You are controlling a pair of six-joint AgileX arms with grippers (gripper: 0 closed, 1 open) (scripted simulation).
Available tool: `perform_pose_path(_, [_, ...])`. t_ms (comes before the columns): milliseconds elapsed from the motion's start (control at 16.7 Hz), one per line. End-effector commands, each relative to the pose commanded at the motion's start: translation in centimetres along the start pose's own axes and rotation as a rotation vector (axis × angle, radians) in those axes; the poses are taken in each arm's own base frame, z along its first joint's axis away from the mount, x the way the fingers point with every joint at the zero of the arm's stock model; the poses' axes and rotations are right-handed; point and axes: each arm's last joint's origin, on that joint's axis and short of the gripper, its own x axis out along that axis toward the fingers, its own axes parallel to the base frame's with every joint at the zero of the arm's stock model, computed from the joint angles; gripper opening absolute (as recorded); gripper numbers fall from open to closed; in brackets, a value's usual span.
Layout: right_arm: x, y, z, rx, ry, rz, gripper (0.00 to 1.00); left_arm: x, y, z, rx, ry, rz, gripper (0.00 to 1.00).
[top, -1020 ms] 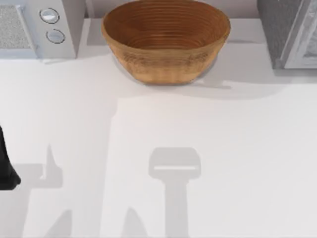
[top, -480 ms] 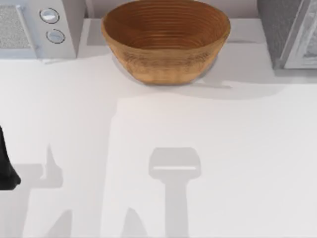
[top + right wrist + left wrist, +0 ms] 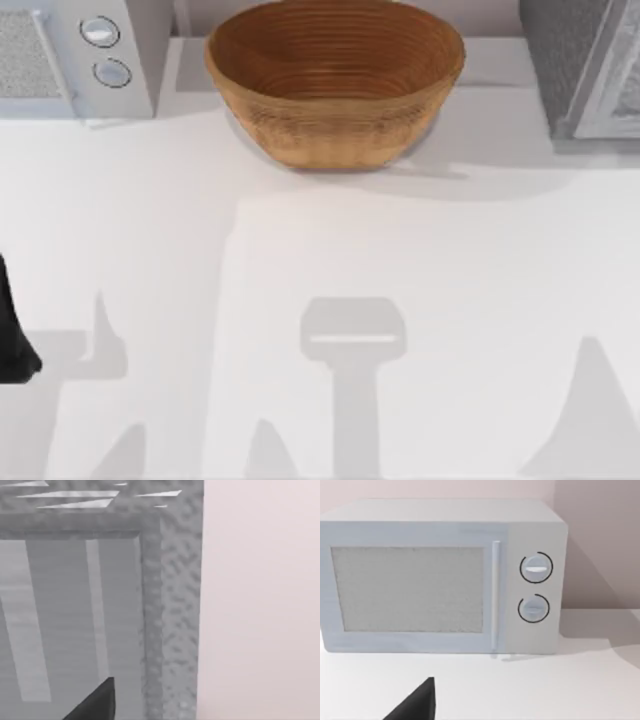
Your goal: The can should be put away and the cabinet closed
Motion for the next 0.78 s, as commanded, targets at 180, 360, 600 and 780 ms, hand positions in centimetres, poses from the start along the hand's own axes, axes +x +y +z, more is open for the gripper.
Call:
perform_pose_path(180, [-0.5, 0.7, 3.6, -0.017, -0.007, -0.003, 1.0, 0.0, 0.0, 0.0, 0.0, 0.0, 0.0, 1.0])
perform_pose_path(360, [-1.1, 1.7, 6.7, -0.022, -0.01, -0.007, 1.0, 0.0, 0.0, 0.0, 0.0, 0.0, 0.0, 1.0])
perform_pose_path(600, [-2.4, 4.0, 11.1, 0.008, 0.006, -0.007, 1.0, 0.0, 0.0, 0.0, 0.0, 0.0, 0.0, 1.0])
perform_pose_path(780, [-3.5, 6.2, 13.8, -0.001, 0.0, -0.018, 1.0, 0.0, 0.0, 0.0, 0.0, 0.0, 0.0, 1.0])
